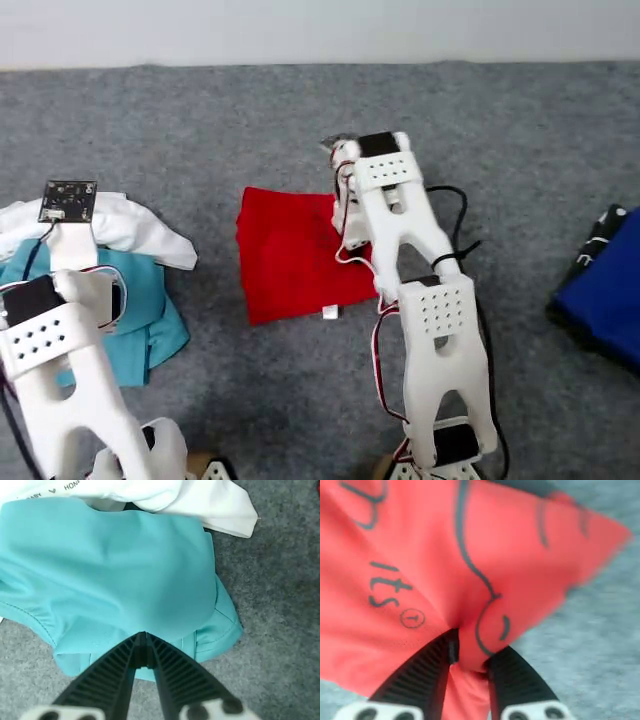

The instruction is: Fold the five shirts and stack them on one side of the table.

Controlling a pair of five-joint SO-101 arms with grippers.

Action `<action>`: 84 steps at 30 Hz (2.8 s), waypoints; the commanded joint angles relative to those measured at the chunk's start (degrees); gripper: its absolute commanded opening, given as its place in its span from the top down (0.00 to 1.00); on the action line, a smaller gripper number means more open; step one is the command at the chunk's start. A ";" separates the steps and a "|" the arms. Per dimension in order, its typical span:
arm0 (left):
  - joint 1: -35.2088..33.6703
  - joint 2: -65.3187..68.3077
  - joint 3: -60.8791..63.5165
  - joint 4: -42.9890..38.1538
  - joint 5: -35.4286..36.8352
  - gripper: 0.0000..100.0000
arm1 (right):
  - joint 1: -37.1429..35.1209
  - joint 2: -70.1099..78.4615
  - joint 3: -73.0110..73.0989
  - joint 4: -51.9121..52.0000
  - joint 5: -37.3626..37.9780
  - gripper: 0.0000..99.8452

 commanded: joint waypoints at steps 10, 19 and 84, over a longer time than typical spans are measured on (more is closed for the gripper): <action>0.26 -1.32 -0.48 -0.53 0.00 1.00 | 11.47 -0.04 -11.16 -6.29 19.34 0.99; 0.26 -1.32 -0.31 0.35 0.00 1.00 | 8.75 -0.04 -11.16 -22.81 34.64 0.99; 0.35 -1.05 7.08 -7.47 0.00 1.00 | -0.22 -6.37 -5.45 -8.22 -42.90 0.59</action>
